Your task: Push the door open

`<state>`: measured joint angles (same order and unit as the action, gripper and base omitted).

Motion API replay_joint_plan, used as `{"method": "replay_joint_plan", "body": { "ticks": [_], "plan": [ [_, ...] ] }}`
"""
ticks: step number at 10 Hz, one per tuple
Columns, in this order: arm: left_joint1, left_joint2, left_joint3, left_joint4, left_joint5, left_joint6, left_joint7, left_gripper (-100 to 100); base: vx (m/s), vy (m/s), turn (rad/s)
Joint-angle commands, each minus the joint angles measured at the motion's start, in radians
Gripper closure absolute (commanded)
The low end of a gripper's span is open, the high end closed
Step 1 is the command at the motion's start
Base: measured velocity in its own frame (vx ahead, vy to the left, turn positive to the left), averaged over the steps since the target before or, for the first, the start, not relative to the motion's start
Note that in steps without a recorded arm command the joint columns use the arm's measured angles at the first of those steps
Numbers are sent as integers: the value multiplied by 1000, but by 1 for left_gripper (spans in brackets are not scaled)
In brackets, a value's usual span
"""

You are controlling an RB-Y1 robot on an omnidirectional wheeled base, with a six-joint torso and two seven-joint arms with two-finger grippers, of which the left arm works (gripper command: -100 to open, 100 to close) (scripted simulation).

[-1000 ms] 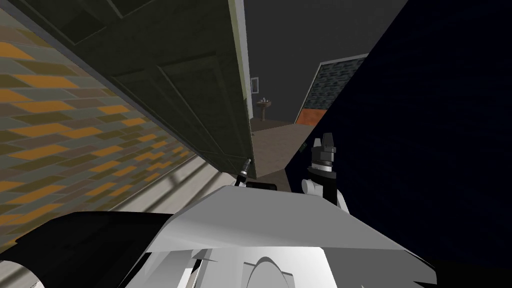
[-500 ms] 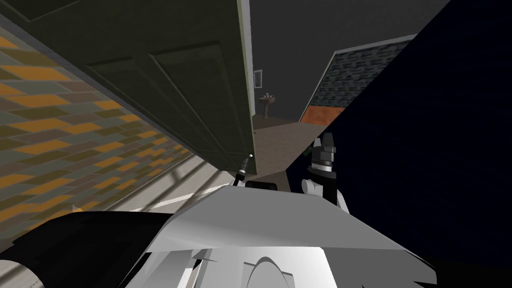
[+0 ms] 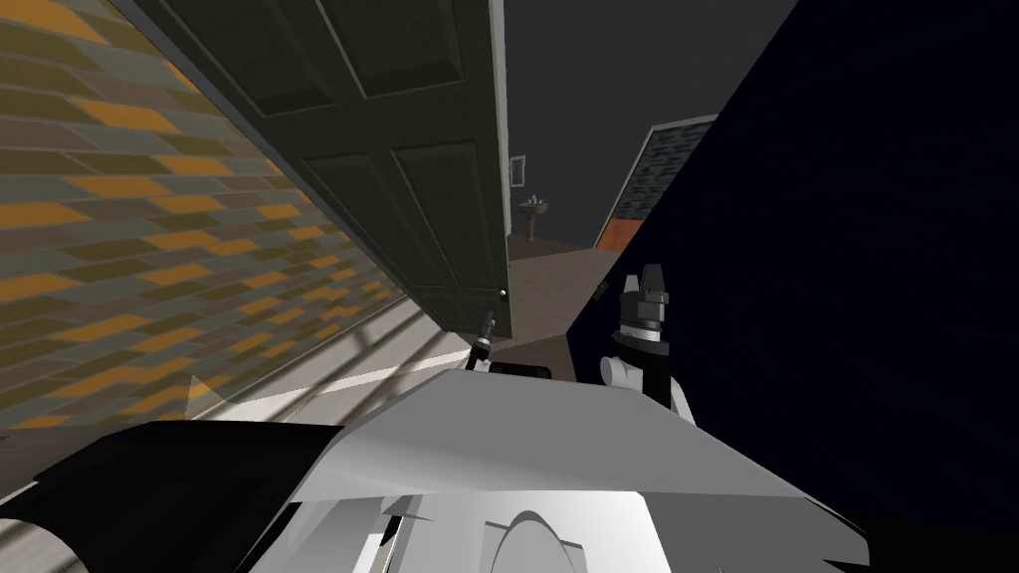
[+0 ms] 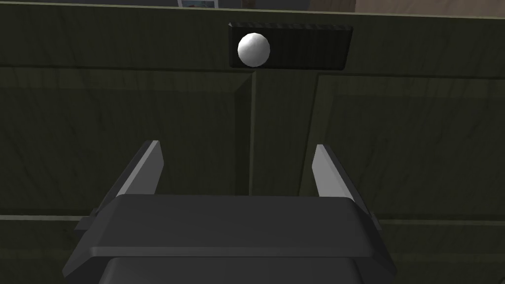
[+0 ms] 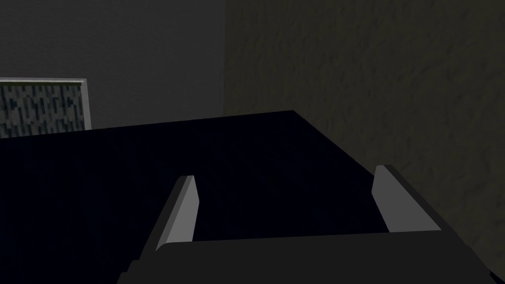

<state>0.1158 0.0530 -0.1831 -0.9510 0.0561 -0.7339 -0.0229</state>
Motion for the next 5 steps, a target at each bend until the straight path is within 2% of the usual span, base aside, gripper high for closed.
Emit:
{"method": "replay_joint_plan", "body": {
  "ticks": [1, 5],
  "plan": [
    [-2, 4, 3, 4, 1, -5, -1, -100, 88, -3, -26],
    [-7, 8, 11, 16, 3, -18, -5, -100, 199, -27, -21]
  ]
}}
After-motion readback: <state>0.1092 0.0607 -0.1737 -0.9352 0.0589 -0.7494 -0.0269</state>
